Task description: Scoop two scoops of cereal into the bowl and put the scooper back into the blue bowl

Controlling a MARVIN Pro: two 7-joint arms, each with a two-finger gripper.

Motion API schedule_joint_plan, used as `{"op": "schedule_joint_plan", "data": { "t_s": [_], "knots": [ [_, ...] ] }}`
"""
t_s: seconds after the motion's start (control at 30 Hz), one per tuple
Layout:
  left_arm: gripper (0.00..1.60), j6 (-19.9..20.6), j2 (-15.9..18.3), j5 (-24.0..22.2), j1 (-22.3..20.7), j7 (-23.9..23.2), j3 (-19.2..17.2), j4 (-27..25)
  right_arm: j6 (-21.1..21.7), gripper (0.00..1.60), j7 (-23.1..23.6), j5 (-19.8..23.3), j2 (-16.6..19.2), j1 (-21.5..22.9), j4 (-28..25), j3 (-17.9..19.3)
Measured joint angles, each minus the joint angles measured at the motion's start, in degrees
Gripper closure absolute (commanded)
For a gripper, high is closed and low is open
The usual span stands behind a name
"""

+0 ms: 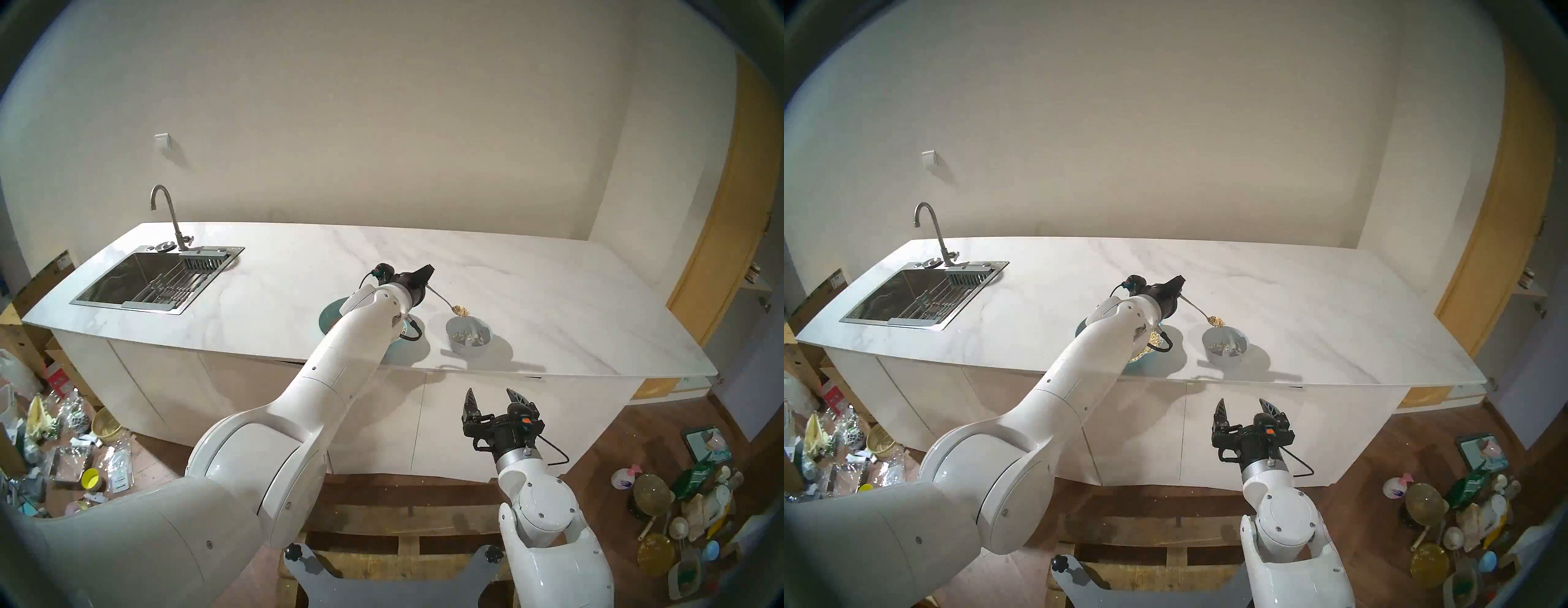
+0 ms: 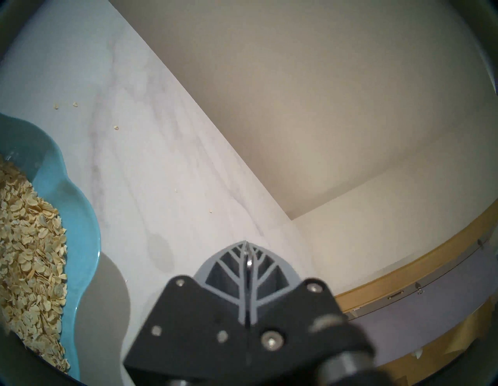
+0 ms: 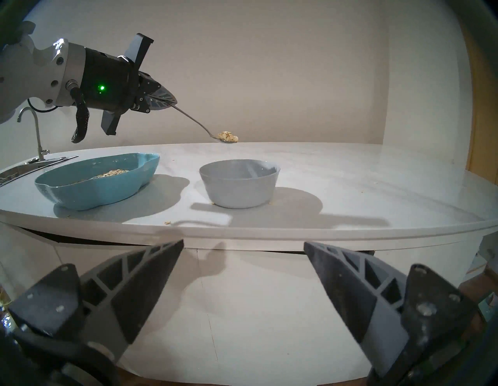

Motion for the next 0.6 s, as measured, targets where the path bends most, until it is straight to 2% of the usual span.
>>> {"op": "schedule_joint_plan", "data": {
  "t_s": [0.33, 0.6],
  "knots": [
    [1.6, 2.3, 1.0, 1.9, -0.8, -1.7, 4.1, -0.4, 0.0, 0.0, 0.0, 0.0, 0.0, 0.0, 0.0, 0.0],
    [1.6, 5.2, 3.9, 2.9, -0.4, -2.7, 6.3, -3.4, 0.0, 0.0, 0.0, 0.0, 0.0, 0.0, 0.0, 0.0]
  ]
}}
